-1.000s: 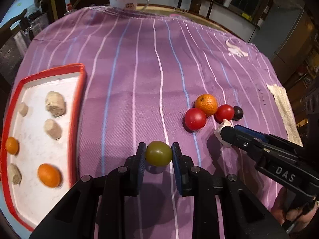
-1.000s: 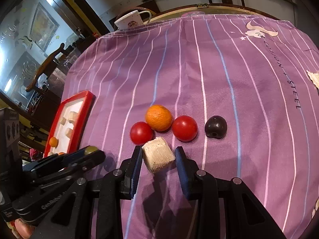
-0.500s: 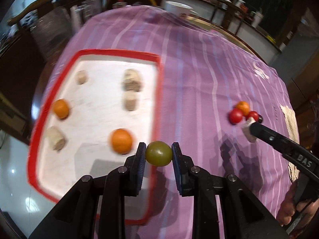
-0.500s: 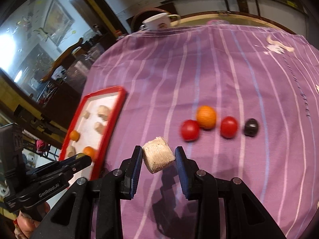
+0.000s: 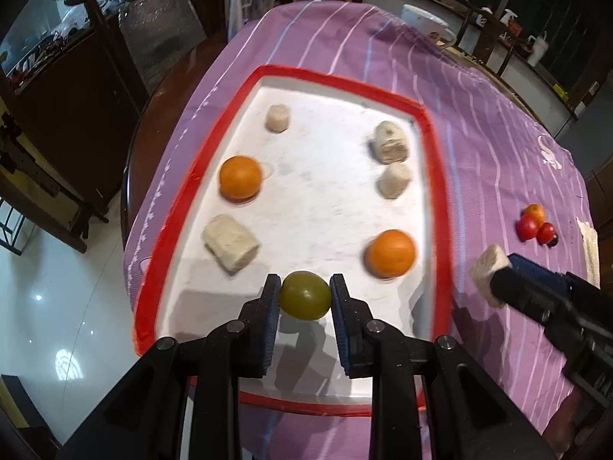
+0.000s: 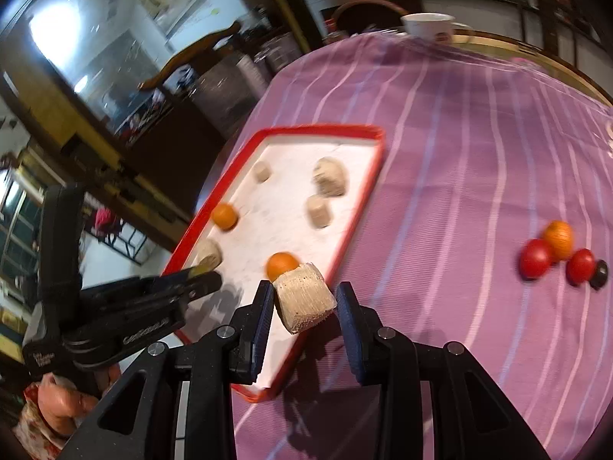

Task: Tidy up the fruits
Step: 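Carry the grape and white block into the tray and open both tools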

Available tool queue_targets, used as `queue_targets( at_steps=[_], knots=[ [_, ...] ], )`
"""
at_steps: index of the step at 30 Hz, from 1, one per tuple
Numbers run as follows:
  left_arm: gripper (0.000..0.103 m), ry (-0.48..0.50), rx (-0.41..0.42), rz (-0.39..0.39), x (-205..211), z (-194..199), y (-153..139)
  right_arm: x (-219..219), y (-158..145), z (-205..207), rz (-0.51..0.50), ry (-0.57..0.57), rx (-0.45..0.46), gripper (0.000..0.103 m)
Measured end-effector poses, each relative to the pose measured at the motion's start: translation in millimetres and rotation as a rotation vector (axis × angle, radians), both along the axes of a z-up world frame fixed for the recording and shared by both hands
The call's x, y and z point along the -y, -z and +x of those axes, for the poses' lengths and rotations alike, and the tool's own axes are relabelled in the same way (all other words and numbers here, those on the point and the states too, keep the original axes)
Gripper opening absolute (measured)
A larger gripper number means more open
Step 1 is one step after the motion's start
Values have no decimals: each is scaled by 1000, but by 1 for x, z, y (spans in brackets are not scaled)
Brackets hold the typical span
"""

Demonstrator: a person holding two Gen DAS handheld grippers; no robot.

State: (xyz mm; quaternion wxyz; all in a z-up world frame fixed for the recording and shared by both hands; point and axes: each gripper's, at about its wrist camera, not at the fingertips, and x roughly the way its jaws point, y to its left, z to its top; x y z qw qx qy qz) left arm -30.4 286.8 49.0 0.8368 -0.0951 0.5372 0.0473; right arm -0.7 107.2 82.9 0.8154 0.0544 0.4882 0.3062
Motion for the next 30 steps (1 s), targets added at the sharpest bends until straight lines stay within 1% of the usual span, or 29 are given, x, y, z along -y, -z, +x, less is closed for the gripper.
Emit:
queue_targets(
  at_steps=[6, 12, 21, 25, 30],
  knots=[
    [25, 7, -19, -3, -15, 2, 10, -24, 17, -3, -27, -26, -29, 37],
    [25, 19, -23, 11, -20, 4, 14, -41, 24, -8, -58, -36, -26, 37],
    [25, 32, -33, 29, -22, 6, 19, -49, 37, -8, -102, -43, -34, 37],
    [25, 42, -31, 66, -19, 7, 19, -52, 37, -9, -114, -47, -18, 38],
    [25, 49, -18, 79, -16, 6, 15, -53, 37, -11, -125, -52, -4, 38]
  ],
)
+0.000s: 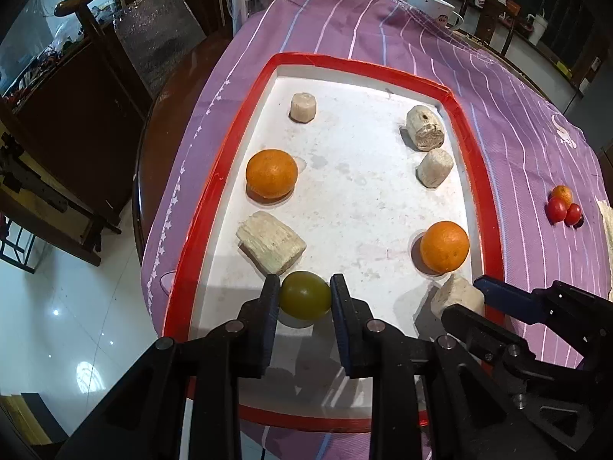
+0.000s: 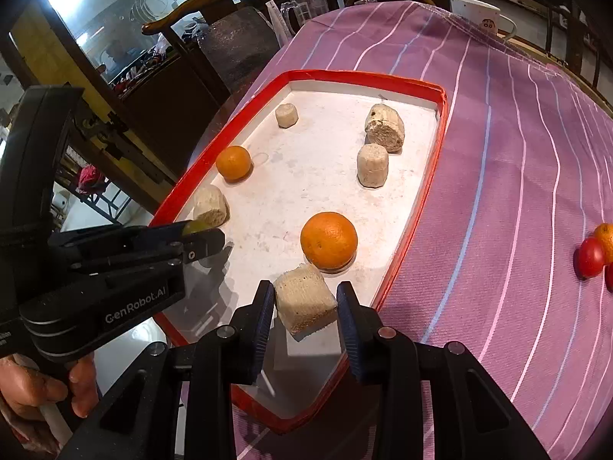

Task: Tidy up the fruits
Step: 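Carry the grape and white block into the tray and open both tools, then move both open tools back toward the tomatoes and plum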

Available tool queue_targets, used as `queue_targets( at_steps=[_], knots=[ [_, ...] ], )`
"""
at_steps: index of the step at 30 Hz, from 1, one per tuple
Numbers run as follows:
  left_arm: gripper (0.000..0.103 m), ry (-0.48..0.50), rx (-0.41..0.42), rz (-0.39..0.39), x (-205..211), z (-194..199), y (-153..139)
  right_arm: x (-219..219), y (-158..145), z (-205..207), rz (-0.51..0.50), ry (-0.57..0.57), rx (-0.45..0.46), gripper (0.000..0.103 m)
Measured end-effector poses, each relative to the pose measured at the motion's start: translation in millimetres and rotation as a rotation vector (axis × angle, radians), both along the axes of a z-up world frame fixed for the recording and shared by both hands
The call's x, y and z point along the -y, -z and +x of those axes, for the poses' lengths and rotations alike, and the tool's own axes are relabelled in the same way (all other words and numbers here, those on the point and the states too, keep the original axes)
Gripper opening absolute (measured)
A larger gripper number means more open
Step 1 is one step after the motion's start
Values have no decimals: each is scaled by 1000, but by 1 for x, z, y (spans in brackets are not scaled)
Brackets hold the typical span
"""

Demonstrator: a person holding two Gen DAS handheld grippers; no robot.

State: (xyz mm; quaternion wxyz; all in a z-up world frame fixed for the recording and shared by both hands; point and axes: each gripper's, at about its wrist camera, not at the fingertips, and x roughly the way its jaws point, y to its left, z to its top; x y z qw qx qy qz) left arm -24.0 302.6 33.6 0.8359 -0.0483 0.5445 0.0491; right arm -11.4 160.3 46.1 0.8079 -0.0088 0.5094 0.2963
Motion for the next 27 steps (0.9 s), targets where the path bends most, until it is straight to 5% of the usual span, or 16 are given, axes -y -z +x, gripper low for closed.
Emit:
queue_targets(
  at_steps=[10, 17, 27],
  knots=[
    [26, 1, 8, 14, 1, 0, -4, 0, 0, 1, 6, 4, -8, 38],
    [57, -23, 31, 9, -3, 0, -12, -1, -2, 1, 9, -1, -5, 38],
    [61, -112, 46, -34, -12, 0, -28, 30, -19, 1, 35, 65, 21, 38]
  ],
)
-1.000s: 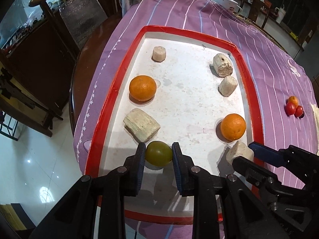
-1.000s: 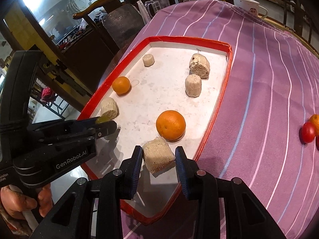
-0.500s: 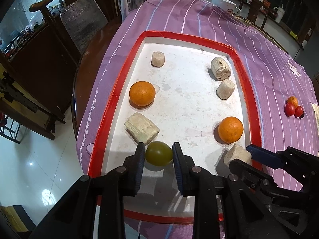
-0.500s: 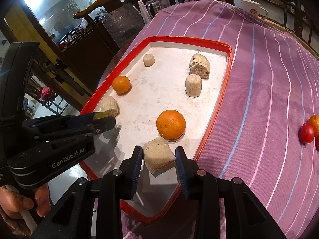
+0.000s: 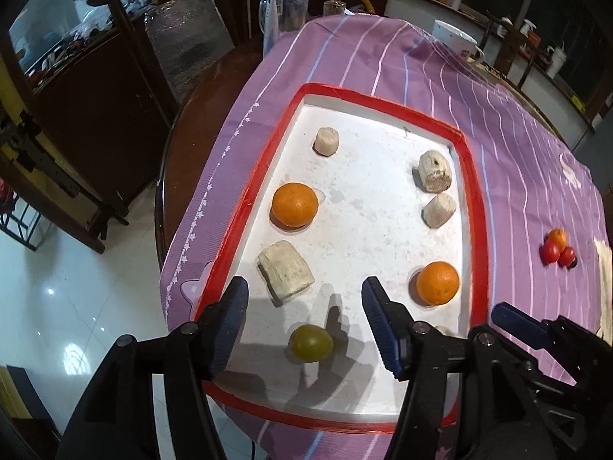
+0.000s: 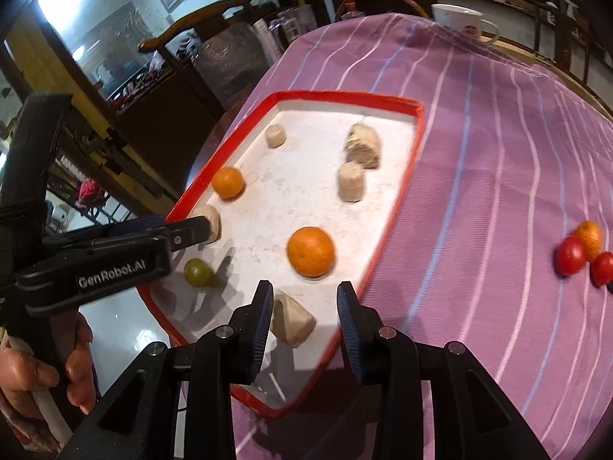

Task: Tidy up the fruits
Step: 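Move both open tools back toward the tomatoes and plum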

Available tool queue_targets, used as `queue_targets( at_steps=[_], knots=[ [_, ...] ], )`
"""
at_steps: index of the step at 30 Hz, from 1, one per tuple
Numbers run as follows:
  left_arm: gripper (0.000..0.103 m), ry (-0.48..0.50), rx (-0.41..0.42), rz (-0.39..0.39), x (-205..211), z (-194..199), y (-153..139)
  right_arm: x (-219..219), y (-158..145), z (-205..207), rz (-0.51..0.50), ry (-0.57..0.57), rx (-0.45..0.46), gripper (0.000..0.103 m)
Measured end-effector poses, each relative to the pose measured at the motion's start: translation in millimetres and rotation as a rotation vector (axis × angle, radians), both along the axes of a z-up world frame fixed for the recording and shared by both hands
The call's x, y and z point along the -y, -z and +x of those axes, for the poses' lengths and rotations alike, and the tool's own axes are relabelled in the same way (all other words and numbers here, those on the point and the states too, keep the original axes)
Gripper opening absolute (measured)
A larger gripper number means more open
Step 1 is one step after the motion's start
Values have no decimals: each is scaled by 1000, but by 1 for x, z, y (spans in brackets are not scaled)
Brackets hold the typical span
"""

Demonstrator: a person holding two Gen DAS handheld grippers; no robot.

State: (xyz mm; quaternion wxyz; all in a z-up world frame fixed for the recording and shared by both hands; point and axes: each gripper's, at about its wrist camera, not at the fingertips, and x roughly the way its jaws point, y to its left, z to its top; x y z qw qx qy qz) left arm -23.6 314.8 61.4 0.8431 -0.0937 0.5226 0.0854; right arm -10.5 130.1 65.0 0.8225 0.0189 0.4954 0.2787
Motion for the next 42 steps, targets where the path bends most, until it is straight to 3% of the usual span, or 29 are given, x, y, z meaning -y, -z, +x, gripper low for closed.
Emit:
queue_targets(
  at_steps=[18, 30, 37, 42],
  knots=[
    [62, 5, 89, -63, 76, -3, -31, 136, -21, -21, -101, 178, -24, 38],
    [62, -60, 114, -181, 114, -14, -36, 167, -40, -22, -240, 139, -8, 38],
    [62, 5, 143, -111, 142, -23, -63, 185, -50, -25, -157, 158, 84, 38],
    [69, 92, 178, -23, 172, -25, -78, 221, -51, -21, -75, 268, 108, 38]
  ],
)
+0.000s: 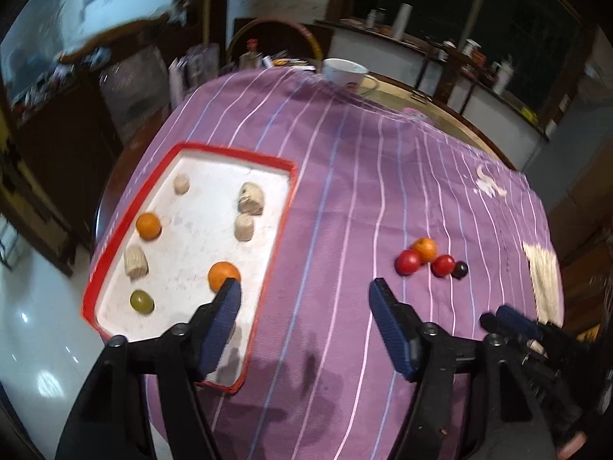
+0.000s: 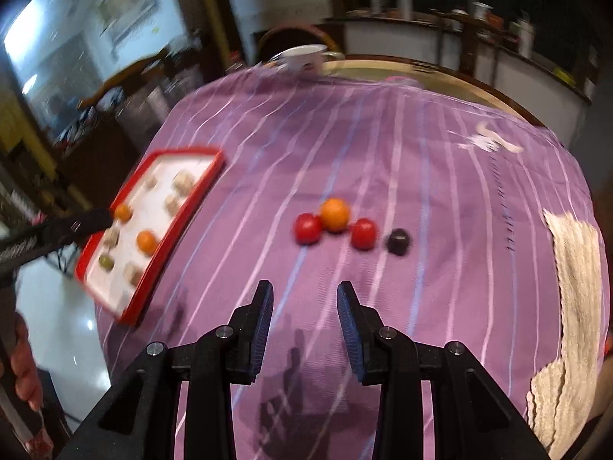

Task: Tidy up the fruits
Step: 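Move both open tools back toward the tomatoes and plum, then grasp a red tomato with the left tool while the right tool grasps the dark plum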

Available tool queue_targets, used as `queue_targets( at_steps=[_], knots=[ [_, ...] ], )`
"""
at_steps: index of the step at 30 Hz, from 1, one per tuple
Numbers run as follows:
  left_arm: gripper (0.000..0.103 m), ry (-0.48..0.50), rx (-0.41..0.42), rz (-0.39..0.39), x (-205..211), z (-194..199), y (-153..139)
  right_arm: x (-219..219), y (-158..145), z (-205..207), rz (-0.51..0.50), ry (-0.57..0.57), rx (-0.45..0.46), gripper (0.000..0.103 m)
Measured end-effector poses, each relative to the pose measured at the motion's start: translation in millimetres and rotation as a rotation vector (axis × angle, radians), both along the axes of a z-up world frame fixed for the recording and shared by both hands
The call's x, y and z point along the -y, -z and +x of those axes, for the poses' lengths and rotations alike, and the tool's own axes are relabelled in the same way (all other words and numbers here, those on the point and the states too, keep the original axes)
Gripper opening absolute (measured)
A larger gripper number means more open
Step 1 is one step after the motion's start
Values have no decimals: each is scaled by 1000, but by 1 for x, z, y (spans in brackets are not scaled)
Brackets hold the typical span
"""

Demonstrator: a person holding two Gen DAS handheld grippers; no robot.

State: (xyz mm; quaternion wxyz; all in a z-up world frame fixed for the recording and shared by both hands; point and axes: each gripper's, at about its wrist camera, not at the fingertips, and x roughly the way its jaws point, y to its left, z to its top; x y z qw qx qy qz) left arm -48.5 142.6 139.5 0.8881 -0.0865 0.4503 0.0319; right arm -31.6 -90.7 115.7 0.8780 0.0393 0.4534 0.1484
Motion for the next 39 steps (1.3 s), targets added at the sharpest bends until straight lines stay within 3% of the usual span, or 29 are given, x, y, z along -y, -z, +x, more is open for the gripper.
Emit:
queue_targets(
  at_steps=[4, 13, 20, 27, 34, 39],
  knots=[
    [69, 57, -33, 73, 23, 5, 5, 31, 4, -1, 47, 94, 8, 38],
    [69, 159, -62, 121, 60, 11, 17, 70, 21, -3, 116, 220, -32, 38],
    [69, 240, -33, 111, 79, 28, 34, 64, 32, 7, 102, 183, -58, 38],
    [69, 267, -88, 70, 82, 60, 65, 43, 34, 38, 22, 93, -26, 38],
    [65, 323, -102, 15, 91, 88, 84, 42, 55, 73, -21, 71, -47, 38],
    [62, 366, -112, 40, 105, 105, 99, 39, 68, 91, -37, 42, -69, 38]
  ],
)
